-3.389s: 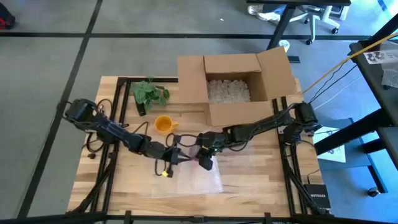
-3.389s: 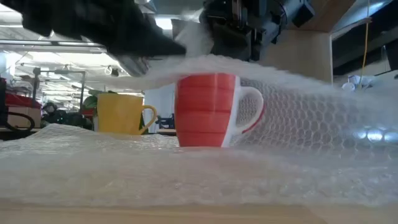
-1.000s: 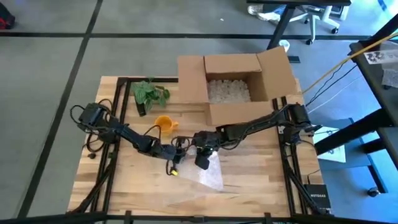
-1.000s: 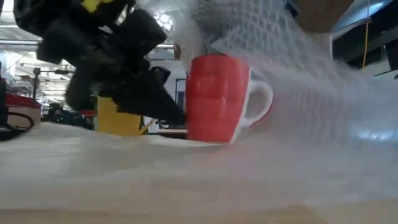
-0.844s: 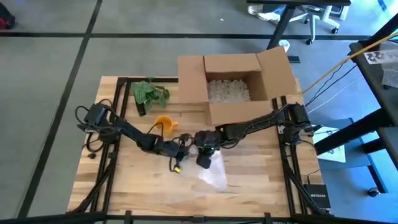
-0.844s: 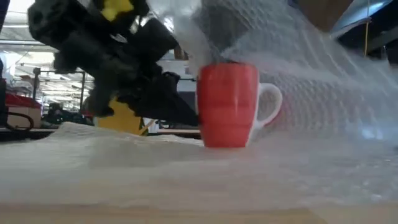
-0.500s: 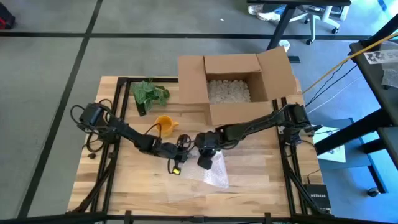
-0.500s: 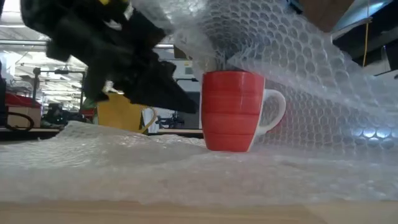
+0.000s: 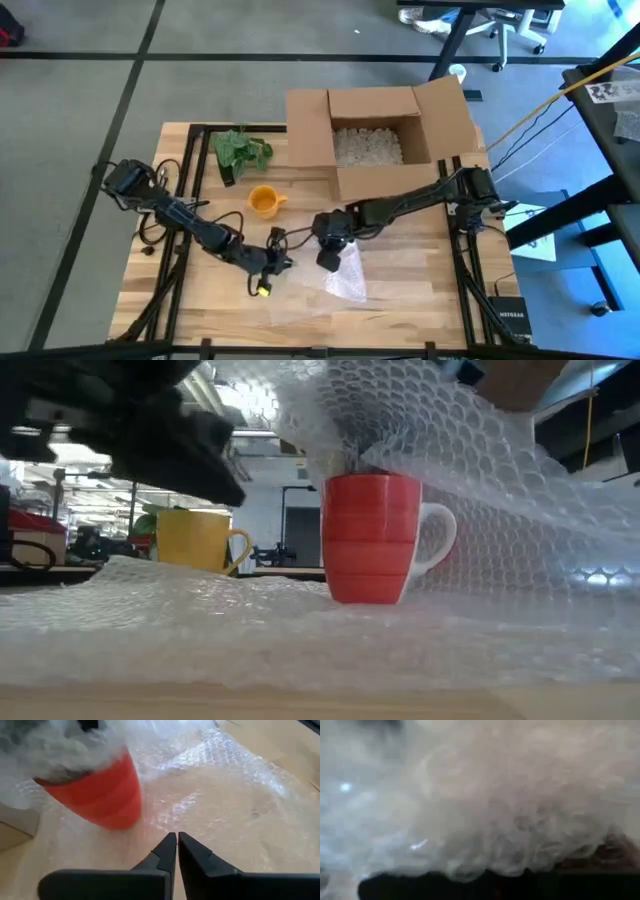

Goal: Wrap mug
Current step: Wrap the orange mug with the bubble wrap

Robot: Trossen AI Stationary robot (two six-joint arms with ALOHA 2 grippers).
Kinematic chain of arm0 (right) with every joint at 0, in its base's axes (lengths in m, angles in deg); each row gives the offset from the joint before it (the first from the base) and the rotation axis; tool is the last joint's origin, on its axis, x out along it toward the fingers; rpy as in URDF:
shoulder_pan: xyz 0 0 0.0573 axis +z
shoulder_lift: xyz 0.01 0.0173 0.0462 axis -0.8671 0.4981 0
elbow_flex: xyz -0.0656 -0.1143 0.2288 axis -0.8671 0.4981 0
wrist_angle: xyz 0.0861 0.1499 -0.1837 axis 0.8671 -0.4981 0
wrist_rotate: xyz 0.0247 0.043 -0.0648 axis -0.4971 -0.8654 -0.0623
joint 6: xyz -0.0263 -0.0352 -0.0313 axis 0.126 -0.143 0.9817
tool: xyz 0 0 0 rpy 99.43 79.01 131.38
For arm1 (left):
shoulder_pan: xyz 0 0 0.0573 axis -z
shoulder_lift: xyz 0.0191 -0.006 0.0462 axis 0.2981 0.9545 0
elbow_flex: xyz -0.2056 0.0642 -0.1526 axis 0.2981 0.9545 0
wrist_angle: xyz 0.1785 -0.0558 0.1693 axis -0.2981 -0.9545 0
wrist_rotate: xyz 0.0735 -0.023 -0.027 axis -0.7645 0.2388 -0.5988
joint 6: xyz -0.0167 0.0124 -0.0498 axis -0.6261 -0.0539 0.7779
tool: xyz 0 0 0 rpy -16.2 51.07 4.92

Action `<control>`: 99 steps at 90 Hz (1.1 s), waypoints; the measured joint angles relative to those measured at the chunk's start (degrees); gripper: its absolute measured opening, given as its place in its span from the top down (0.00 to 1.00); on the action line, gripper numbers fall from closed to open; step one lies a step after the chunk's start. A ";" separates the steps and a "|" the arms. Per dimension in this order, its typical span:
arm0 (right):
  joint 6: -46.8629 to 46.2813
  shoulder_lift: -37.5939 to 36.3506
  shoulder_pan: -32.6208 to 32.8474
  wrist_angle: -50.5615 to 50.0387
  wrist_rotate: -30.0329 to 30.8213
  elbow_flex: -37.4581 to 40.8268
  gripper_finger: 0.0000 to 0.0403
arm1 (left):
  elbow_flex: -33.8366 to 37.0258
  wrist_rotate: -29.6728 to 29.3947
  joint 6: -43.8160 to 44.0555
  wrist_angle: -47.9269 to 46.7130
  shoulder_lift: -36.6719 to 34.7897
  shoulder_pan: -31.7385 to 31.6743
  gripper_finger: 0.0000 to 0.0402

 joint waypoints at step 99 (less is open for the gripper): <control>3.26 4.41 -0.07 -2.08 -2.31 -4.08 1.00 | -0.28 -4.17 -15.67 9.45 -8.17 -1.90 1.00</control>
